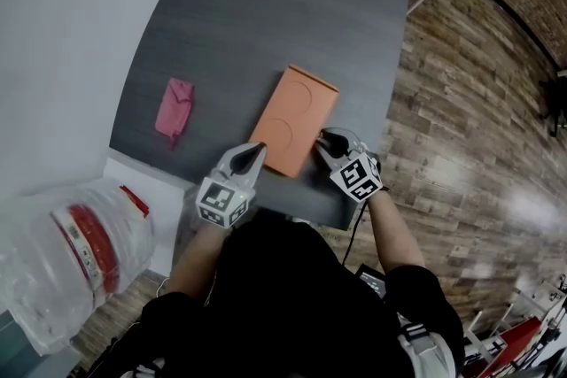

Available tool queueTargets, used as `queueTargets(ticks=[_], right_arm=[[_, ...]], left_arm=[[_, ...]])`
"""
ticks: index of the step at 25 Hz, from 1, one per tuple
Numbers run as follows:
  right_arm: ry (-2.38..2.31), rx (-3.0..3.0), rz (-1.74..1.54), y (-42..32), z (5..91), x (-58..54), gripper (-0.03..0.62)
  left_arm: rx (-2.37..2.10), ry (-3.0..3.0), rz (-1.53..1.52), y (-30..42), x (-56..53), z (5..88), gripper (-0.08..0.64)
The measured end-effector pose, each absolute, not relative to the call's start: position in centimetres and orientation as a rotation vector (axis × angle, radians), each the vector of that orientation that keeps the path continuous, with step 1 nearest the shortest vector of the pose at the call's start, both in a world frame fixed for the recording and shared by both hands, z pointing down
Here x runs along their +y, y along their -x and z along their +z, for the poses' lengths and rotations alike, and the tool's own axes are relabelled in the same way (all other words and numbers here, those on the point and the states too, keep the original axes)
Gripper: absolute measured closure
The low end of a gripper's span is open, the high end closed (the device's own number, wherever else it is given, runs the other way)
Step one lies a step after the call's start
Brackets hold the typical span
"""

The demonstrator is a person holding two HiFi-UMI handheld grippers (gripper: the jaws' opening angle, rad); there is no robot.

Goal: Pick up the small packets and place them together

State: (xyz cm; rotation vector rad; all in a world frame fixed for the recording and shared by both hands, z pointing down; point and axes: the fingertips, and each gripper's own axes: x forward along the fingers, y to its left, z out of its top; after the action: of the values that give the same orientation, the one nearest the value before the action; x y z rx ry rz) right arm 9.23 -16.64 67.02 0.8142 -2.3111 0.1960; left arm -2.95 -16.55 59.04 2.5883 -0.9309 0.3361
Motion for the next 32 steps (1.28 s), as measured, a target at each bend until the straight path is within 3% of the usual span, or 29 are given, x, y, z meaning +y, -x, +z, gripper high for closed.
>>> queueTargets(ticks=[2,32], right_arm=[[-0.818,-2.307,0.184,-9.3,67.0,-16.8,0.514],[-0.920,-2.226,0.232,-13.1,67.3,-14.9,0.518]], left_arm=[[-0.936,-2.625,0.312,2.8,-16.5,58.3,0.561],[-0.887,-2.679,0.354,1.1,-15.7,58.6,0.561]])
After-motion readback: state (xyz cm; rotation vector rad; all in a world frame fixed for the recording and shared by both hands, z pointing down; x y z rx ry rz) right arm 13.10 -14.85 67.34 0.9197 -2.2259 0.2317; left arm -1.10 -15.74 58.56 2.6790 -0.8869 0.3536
